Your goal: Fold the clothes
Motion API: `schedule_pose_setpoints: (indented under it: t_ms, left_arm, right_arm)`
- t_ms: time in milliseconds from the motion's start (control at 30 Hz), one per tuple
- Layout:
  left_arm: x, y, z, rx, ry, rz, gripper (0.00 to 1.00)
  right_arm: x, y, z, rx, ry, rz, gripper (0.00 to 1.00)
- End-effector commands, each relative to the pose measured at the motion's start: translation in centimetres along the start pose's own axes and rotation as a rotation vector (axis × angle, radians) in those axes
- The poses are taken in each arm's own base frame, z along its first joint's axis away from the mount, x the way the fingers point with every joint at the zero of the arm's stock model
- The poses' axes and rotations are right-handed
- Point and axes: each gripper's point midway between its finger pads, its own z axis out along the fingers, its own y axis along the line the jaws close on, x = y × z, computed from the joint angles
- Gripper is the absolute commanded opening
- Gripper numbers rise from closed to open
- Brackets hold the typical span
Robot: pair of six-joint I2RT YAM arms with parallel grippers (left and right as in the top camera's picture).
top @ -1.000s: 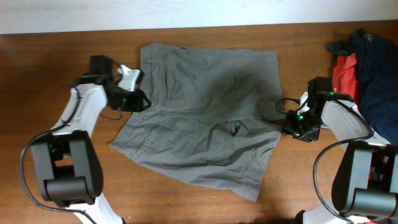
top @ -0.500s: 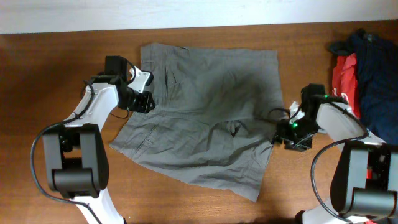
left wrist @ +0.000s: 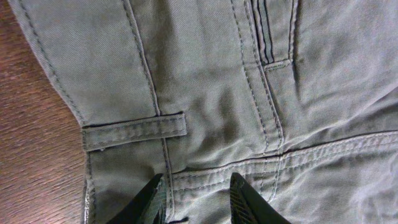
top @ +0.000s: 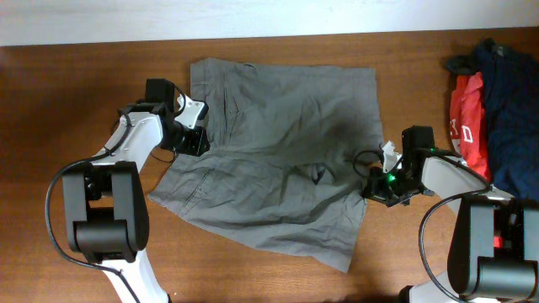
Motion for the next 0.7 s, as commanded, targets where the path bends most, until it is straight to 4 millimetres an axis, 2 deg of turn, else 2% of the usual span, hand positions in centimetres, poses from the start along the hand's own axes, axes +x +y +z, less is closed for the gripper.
schedule_pose_setpoints:
  t_ms: [0, 267, 333, 367, 433, 500, 567, 667]
  left_arm:
    - [0.3, 0.4, 0.3, -0.012, 0.01, 0.01, 0.34]
    - [0.1, 1.0, 0.3, -0.045, 0.005, 0.014, 0.34]
    - [0.0, 1.0, 0.3, -0.046, 0.0, 0.015, 0.34]
    - [-0.1, 1.1, 0.3, -0.047, -0.002, 0.015, 0.34]
    - [-0.2, 1.1, 0.3, -0.048, -0.008, 0.017, 0.34]
    - [-0.7, 1.3, 0.2, -0.053, -0.026, 0.021, 0.35]
    - [-1.3, 1.5, 0.2, -0.06, -0.054, 0.012, 0.41]
    - [-2.1, 1.5, 0.1, -0.053, -0.089, -0.014, 0.43]
  right_arm:
    - [1.1, -3.5, -0.1, 0.172, 0.045, 0.08, 0.04]
    - [-0.9, -6.3, -3.9, 0.333, -0.021, 0.136, 0.06]
    - [-1.0, -6.8, -4.4, 0.358, -0.026, 0.17, 0.32]
    - [-0.9, -6.9, -4.6, 0.359, -0.02, 0.181, 0.36]
    - [-0.7, -6.9, -4.9, 0.355, -0.008, 0.193, 0.41]
    - [-0.6, -6.6, -5.1, 0.336, 0.004, 0.192, 0.41]
    - [-0.9, -6.2, -5.4, 0.304, -0.004, 0.193, 0.41]
    - [-1.7, -4.0, -6.1, 0.185, -0.035, 0.155, 0.4]
